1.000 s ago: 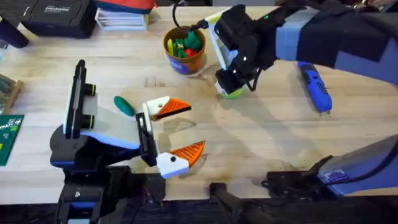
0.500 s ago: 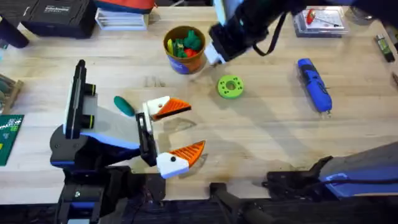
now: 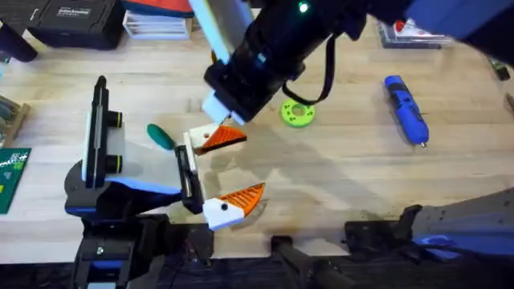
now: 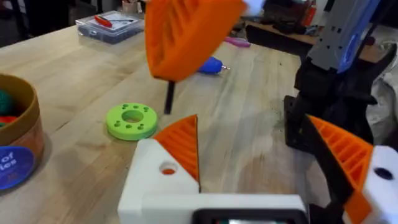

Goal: Pick up the gripper from the table and insert it into the empty holder that is missing its gripper. Then pick up a screw, insert it into the mounting hole, and use the screwdriver to tighten it. Finally, clean up the table by picking up the vegetable and placing it into the bucket.

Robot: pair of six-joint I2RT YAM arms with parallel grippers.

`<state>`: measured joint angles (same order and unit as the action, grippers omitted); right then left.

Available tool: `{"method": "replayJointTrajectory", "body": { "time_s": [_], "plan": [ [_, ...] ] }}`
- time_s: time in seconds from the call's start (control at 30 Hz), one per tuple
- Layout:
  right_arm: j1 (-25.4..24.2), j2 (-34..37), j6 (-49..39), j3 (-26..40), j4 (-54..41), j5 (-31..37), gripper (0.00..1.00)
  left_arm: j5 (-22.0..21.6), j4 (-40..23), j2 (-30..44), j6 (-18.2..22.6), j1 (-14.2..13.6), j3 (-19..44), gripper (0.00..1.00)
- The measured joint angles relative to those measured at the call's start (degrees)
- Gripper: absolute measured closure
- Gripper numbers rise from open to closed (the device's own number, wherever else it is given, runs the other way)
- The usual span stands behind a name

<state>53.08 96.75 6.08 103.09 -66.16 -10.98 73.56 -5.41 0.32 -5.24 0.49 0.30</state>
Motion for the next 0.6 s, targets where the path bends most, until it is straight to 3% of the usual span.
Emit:
{"method": "replayJointTrajectory", "body": {
  "time_s": [0.6],
  "plan": [
    [2.66,2.54,1.18,0.0,3.58,-0.48,0.996,0.0,0.0,-0.02,1.8,0.0,0.0,0.015]
  ]
}}
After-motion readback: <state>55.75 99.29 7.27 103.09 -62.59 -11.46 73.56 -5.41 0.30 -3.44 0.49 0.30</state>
